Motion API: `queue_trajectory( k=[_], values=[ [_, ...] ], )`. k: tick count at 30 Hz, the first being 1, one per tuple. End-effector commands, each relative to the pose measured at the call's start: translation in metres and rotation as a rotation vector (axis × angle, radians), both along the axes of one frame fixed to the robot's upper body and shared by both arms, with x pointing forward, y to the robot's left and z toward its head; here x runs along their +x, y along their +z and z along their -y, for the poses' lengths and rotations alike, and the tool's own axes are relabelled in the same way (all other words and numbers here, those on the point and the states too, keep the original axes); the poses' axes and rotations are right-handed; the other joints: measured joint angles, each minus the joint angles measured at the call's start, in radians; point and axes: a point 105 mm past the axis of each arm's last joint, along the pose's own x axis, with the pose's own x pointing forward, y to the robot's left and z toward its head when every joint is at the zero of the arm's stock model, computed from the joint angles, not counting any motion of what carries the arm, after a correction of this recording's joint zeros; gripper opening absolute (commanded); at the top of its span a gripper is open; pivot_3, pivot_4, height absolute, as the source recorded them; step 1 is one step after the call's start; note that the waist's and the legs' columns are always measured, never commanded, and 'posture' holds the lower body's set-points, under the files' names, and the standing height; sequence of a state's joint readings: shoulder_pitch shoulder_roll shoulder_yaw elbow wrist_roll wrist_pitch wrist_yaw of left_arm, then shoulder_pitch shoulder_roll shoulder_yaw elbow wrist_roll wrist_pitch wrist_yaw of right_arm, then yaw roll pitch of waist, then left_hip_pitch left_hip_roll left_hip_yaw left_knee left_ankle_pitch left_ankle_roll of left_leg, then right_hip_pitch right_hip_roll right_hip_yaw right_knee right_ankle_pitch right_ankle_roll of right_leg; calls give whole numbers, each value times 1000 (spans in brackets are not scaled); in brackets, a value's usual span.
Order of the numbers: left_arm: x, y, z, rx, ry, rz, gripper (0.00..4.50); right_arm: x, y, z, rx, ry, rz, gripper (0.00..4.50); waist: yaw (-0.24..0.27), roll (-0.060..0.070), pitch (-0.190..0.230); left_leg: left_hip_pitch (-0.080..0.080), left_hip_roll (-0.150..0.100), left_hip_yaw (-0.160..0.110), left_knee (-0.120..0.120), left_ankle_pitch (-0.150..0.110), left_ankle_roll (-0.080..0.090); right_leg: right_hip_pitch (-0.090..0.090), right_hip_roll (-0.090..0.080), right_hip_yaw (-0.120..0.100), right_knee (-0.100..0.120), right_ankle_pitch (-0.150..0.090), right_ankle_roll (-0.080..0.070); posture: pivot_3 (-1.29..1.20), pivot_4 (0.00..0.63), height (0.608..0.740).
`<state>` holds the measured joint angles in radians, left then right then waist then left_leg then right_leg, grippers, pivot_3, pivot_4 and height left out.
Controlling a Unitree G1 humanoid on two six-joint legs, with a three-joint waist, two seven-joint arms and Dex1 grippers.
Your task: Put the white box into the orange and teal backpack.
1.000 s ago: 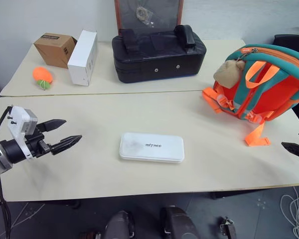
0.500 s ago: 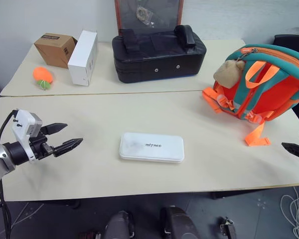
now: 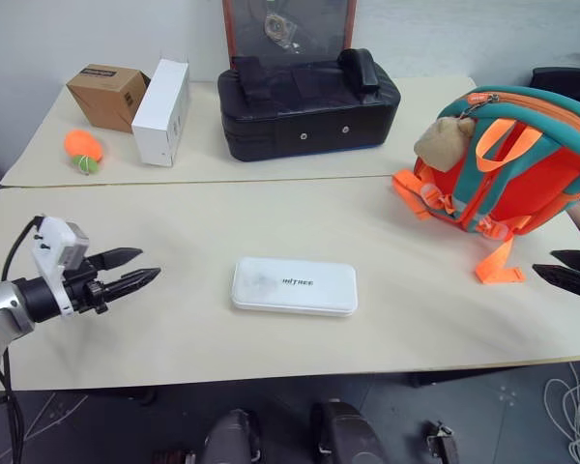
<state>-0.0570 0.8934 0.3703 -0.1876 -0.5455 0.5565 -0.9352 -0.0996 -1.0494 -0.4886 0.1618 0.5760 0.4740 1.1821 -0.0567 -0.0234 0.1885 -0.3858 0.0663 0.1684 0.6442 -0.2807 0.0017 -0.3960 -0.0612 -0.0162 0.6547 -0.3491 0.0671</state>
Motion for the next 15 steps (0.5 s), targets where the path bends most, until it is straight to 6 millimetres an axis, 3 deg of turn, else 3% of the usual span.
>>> queue_trajectory(
  k=[1, 4, 5, 10, 15],
  values=[
    [6, -7, 21, 74, -108, 12, 1275, 6, 3, -43, -14, 179, 7, 932, 1, 0, 0, 0, 0, 0, 0, 0, 0, 0, 0, 0, 0, 0, 0, 0, 150, 740],
    [17, -27, 44, 146, -194, -7, 400, 10, -15, -90, -39, 379, -34, 4, 4, 0, 0, 0, 0, 0, 0, 0, 0, 0, 0, 0, 0, 0, 0, 0, 150, 740],
    [22, -31, 50, 150, -204, -14, 81, 10, -21, -101, -54, 430, -44, 0, 5, 0, 0, -1, 0, 0, 0, 0, 0, -1, 0, 0, 0, 0, 0, 0, 150, 740],
    [38, -33, 66, 134, -201, -2, 34, 26, -46, -120, -188, 487, -43, 0, 8, 0, 0, -3, 0, 0, 4, 1, 2, -2, 1, 0, 2, 0, 1, 0, 150, 740],
    [38, -34, 87, 106, -256, 12, 34, 28, -63, -131, -227, 548, -60, 0, 12, 0, 0, -3, 0, 1, 5, 1, 2, -2, 0, 0, 3, 1, 1, 0, 150, 740]
  ],
)
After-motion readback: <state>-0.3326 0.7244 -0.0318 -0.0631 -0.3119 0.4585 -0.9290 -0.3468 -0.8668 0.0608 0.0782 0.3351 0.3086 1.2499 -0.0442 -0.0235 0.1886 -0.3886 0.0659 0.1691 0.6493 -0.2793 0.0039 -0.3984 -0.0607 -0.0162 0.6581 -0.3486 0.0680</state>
